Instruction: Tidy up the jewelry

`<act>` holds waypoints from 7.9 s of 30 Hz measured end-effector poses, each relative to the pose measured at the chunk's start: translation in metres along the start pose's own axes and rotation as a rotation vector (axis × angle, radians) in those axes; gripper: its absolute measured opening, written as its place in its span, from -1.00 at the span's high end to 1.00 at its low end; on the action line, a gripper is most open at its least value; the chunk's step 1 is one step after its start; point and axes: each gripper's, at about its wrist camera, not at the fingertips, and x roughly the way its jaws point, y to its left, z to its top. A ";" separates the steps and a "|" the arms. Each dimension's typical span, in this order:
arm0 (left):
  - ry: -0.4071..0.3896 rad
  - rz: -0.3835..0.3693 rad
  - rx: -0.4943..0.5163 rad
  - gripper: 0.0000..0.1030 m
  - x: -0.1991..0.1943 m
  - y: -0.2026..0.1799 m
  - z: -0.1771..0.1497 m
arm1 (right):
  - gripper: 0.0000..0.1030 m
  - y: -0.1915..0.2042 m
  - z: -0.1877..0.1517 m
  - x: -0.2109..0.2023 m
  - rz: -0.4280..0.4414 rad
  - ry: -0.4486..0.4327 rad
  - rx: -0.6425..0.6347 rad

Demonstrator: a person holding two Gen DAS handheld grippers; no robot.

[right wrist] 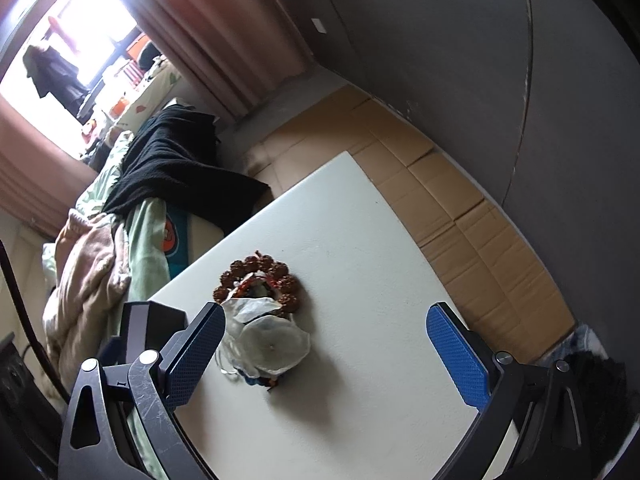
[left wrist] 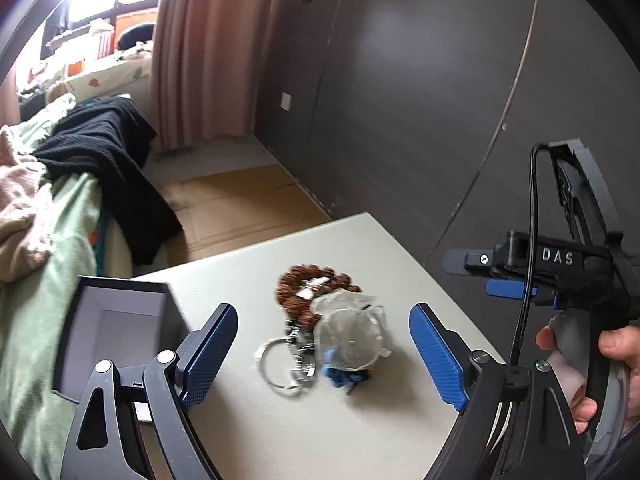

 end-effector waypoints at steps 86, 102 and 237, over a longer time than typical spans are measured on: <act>-0.014 0.120 -0.115 1.00 0.003 0.033 0.005 | -0.24 0.004 -0.002 0.025 0.086 0.103 -0.013; -0.090 0.140 -0.201 1.00 -0.039 0.086 0.015 | 0.04 0.045 -0.023 0.082 0.004 0.214 -0.134; 0.166 -0.141 -0.275 0.63 0.050 0.028 0.012 | -0.66 -0.002 0.011 0.020 0.200 0.084 0.184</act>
